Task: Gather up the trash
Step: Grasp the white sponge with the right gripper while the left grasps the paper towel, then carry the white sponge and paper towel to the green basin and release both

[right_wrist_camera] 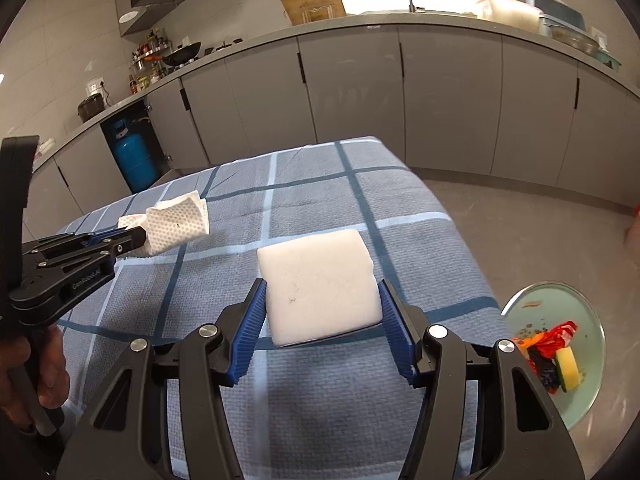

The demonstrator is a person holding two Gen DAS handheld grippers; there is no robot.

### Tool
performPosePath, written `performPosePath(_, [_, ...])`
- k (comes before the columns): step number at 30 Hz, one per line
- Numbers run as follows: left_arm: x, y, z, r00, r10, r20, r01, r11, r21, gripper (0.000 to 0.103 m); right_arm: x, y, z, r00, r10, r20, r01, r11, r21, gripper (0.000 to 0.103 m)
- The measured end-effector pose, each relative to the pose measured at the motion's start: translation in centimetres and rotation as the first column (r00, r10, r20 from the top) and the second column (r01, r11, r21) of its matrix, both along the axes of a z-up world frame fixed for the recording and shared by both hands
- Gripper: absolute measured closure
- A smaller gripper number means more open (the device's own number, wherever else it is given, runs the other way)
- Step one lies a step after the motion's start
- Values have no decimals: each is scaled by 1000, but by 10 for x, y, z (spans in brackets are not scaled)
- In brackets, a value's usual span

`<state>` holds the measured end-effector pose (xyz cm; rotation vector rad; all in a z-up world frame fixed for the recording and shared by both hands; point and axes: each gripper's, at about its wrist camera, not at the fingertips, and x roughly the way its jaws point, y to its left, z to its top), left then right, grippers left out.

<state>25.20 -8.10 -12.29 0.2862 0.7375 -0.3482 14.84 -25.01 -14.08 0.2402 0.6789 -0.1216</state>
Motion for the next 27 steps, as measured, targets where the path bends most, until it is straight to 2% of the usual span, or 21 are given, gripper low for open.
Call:
performPosePath(13, [-40, -91, 21, 982, -183, 42, 183, 983, 6, 89, -47, -61, 9, 990, -133, 37, 132, 991, 15, 46])
performPosePath(27, [-73, -164, 19, 944, -325, 53, 324, 945, 37, 89, -90, -122, 2, 965, -259, 45, 258, 965, 42, 46])
